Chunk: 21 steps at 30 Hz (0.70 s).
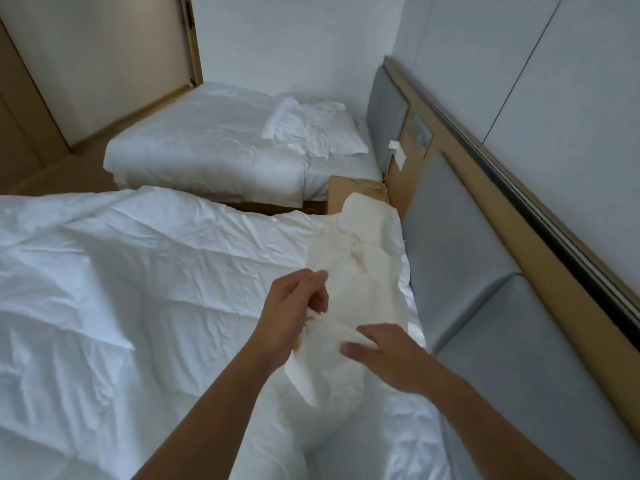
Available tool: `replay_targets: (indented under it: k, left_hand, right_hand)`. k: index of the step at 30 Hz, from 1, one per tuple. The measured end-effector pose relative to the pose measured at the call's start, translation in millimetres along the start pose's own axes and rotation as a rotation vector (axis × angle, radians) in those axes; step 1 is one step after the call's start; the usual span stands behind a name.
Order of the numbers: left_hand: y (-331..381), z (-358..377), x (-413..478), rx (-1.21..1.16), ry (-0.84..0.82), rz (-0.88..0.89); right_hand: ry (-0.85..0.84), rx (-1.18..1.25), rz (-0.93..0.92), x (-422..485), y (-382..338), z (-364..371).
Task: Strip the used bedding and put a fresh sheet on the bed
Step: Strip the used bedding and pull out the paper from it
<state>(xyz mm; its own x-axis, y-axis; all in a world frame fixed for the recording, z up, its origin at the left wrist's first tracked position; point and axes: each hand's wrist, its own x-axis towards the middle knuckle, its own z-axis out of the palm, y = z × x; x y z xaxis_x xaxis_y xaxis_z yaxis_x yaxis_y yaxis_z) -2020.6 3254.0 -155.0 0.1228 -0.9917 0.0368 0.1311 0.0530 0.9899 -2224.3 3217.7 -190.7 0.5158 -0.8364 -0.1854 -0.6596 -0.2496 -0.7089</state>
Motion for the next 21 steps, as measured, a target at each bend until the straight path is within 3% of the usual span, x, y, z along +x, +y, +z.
replay_targets:
  k: [6,11,15,18,21]
  left_hand:
    - [15,-21,-35,0.242,-0.453,-0.239]
    - [45,9,-65,0.316,-0.626,-0.061]
    - [69,45,-101,0.293,-0.837,0.047]
    - [72,69,-133,0.137,-0.899,-0.062]
    - [65,96,-166,0.055,-0.927,-0.080]
  right_hand:
    - [0.143,-0.340,-0.015,-67,-92,-70]
    - [0.309,-0.400,0.075,-165,-132,-100]
    - [0.300,-0.303,0.216,-254,-139,-102]
    - [0.205,-0.275,0.381,-292,-128,-82]
    - [0.129,-0.034,0.323,-304,-113,-51]
